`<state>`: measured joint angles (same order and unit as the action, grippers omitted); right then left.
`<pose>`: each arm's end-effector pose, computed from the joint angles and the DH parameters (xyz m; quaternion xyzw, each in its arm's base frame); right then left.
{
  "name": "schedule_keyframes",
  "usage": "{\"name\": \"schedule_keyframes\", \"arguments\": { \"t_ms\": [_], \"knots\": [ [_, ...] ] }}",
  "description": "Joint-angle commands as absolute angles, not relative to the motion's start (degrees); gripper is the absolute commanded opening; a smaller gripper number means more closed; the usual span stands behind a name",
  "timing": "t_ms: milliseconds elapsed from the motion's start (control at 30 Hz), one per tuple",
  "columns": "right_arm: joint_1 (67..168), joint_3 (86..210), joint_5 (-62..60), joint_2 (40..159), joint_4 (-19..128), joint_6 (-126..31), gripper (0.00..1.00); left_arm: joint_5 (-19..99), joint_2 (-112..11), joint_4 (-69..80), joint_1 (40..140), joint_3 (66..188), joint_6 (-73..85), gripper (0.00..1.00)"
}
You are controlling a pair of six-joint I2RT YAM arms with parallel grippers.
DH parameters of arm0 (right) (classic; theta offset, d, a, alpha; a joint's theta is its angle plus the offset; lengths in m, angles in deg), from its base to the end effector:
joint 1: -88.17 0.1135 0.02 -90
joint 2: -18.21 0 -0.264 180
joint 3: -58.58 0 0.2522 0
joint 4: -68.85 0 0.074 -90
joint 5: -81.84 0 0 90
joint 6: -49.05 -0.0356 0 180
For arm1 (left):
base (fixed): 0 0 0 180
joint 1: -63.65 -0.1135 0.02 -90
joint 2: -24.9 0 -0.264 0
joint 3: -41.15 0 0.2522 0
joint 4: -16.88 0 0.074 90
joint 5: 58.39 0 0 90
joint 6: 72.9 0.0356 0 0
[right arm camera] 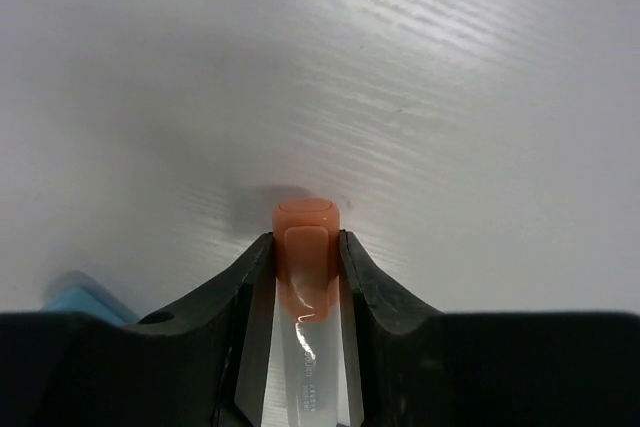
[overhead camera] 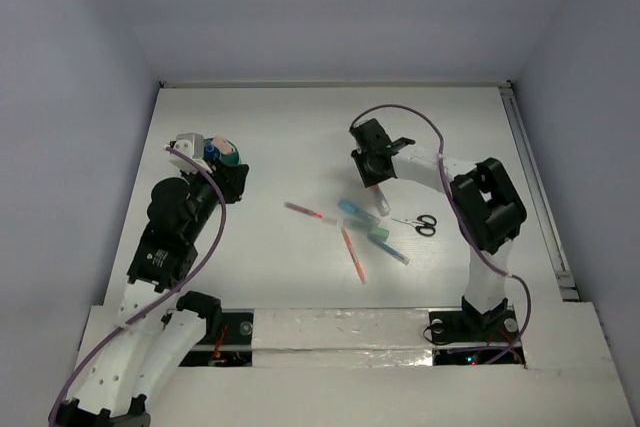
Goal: Sort the stationery into containers
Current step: Pick up the pen from the center of the board, then place the pen in the storage box.
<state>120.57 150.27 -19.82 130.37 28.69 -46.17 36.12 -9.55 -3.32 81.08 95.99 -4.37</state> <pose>0.3494 0.2132 0.1749 -0.2011 0.9414 -0.0117 0.2704 0.1405 -0.0471 0.3511 0.0030 0.7059 -0.2619 0.6581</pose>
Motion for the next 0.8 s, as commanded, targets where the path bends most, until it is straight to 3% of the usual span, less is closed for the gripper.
{"name": "schedule_keyframes", "arguments": {
  "t_ms": [0, 233, 367, 567, 767],
  "knots": [
    [120.34, 150.65, -26.43, 122.99, 36.35, -45.26, 0.20, 36.54, -8.23, -0.92, 80.53, 97.36, -4.17, 0.15],
    [126.13, 149.59, -19.43, 115.68, 55.76, -49.03, 0.20, 34.07, -7.00, -1.80, 80.00, 97.71, -4.34, 0.16],
    [131.05, 148.72, -12.21, 118.22, 78.03, -58.06, 0.20, 33.19, -6.56, -2.24, 78.86, 98.15, -4.34, 0.15],
    [135.18, 154.15, -3.95, 130.87, 102.59, -70.36, 0.21, 26.34, -1.47, -2.94, 78.24, 98.50, -4.61, 0.15],
    [137.64, 165.94, -2.88, 144.33, 111.75, -76.54, 0.21, 25.19, 0.12, -2.77, 78.24, 97.98, -4.61, 0.15]
  ]
}}
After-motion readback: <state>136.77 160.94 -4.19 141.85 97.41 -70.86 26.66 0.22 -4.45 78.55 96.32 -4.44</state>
